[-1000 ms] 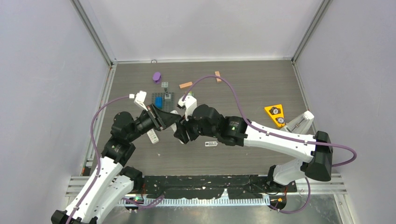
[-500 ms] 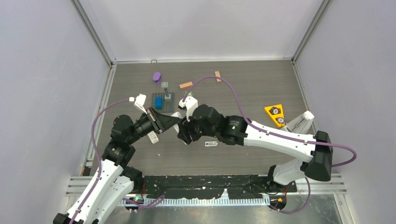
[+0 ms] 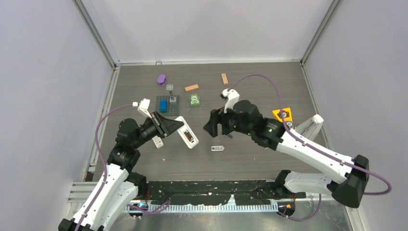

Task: Load the batteries into the remote control

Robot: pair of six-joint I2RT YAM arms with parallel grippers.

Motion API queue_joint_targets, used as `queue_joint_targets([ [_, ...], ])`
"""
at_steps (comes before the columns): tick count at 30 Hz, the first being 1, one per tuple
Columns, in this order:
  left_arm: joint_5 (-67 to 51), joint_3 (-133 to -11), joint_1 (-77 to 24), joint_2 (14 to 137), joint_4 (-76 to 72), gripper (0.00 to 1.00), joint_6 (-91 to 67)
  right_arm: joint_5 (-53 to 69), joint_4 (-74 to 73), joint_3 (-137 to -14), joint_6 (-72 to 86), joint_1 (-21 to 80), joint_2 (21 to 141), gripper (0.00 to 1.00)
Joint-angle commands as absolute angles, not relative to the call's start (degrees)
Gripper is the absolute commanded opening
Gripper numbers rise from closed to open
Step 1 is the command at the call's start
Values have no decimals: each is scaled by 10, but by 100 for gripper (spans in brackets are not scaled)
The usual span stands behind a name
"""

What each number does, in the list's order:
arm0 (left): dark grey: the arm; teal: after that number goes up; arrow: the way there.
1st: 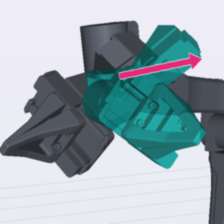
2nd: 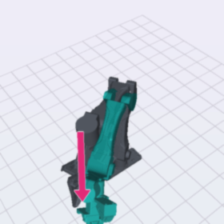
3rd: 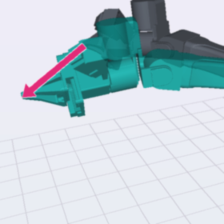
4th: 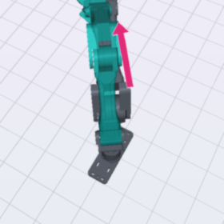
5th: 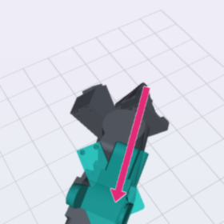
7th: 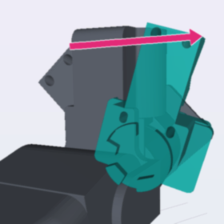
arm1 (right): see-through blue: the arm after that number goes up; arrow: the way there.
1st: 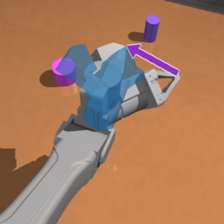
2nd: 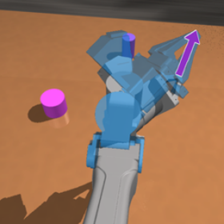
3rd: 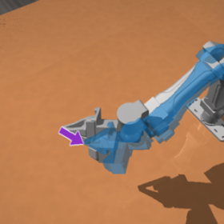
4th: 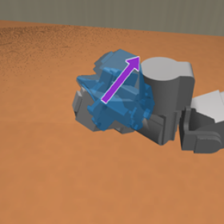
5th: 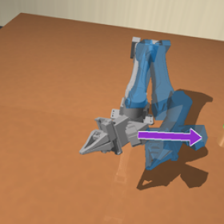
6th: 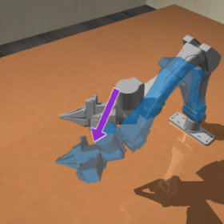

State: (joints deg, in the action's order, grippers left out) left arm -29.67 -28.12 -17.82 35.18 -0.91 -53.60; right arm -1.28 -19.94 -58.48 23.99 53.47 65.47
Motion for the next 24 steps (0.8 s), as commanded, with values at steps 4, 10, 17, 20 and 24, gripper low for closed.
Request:
queue_joint_targets([
  [4,-358,-282,-163,369,-73,0,-522,-40,-292,-560,216,450,705,71],
  [10,-368,-280,-163,384,-85,0,-530,-68,-324,-570,189,437,832,64],
  [17,-366,-275,-163,387,-90,0,-533,-98,-309,-595,175,430,915,64],
  [20,-363,-277,-163,392,-94,0,-533,-110,-307,-600,171,424,943,64],
  [24,-364,-280,-163,403,-101,0,-533,-101,-295,-599,165,412,966,60],
])
